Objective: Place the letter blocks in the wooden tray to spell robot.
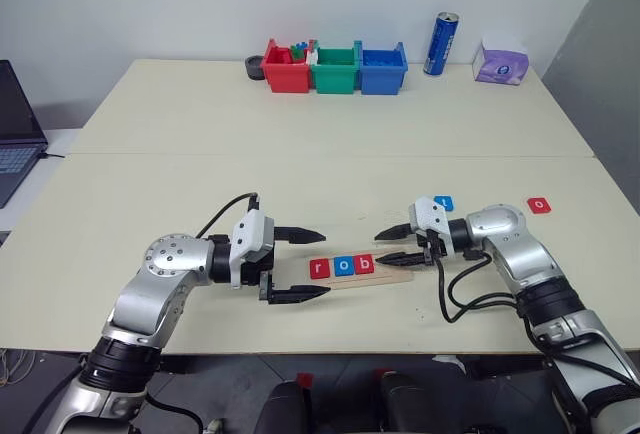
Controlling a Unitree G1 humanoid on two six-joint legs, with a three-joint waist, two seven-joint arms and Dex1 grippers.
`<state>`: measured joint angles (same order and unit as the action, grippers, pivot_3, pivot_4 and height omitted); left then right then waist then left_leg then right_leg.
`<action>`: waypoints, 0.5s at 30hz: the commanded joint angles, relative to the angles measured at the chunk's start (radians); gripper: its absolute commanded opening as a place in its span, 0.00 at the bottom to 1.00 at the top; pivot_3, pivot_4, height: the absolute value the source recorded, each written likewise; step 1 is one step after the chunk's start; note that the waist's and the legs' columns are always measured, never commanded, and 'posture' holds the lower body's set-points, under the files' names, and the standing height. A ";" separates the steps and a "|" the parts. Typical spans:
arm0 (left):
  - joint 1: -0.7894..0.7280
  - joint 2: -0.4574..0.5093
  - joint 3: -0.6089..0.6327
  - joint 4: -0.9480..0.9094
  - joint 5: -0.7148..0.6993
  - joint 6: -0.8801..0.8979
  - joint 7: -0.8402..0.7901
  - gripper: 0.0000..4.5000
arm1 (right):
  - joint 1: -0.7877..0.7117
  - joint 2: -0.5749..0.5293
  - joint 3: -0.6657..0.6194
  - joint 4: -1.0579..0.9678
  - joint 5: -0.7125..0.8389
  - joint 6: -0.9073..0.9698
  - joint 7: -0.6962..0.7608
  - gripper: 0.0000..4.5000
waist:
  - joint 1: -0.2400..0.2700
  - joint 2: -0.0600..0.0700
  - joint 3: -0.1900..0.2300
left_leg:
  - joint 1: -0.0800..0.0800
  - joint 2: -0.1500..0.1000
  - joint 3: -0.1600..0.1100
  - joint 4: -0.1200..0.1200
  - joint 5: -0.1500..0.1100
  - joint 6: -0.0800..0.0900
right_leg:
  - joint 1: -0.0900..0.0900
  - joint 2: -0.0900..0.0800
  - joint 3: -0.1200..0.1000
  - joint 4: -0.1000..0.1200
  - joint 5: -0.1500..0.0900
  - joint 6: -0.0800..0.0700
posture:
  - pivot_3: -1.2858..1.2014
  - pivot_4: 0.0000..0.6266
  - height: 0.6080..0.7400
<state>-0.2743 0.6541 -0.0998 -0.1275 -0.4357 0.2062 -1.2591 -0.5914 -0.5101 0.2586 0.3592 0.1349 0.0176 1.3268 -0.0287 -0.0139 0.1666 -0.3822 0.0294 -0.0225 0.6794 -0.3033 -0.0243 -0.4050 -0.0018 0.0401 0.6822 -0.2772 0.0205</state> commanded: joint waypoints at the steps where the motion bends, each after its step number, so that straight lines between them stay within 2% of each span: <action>1: -0.019 -0.002 0.004 -0.008 0.001 -0.023 -0.010 1.00 | 0.012 -0.006 -0.007 -0.021 -0.005 -0.038 -0.008 0.15 | 0.000 0.000 0.000 | 0.000 0.000 0.000 0.000 0.000 0.000 | 0.000 0.000 0.000 0.000 0.000 0.000 | 0.52 0.24 1.00; 3: -0.020 -0.001 0.003 -0.007 0.001 -0.023 -0.012 1.00 | 0.020 -0.007 -0.002 -0.027 -0.007 -0.042 -0.005 0.02 | 0.000 0.000 0.000 | 0.000 0.000 0.000 0.000 0.000 0.000 | 0.000 0.000 0.000 0.000 0.000 0.000 | 0.52 0.24 1.00; 15: -0.017 -0.003 0.003 -0.010 0.003 -0.021 -0.017 1.00 | 0.034 0.003 0.026 0.011 -0.054 -0.129 -0.013 0.02 | 0.000 0.000 0.000 | 0.000 0.000 0.000 0.000 0.000 0.000 | 0.000 0.000 0.000 0.000 0.000 0.000 | 0.52 0.24 1.00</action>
<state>-0.2851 0.6537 -0.1017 -0.1230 -0.4309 0.2042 -1.2759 -0.5535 -0.5069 0.2826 0.3772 0.0888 -0.0860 1.3152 -0.0288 -0.0139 0.1666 -0.3821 0.0293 -0.0224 0.6794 -0.3033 -0.0244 -0.4050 -0.0017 0.0400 0.6822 -0.2772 0.0205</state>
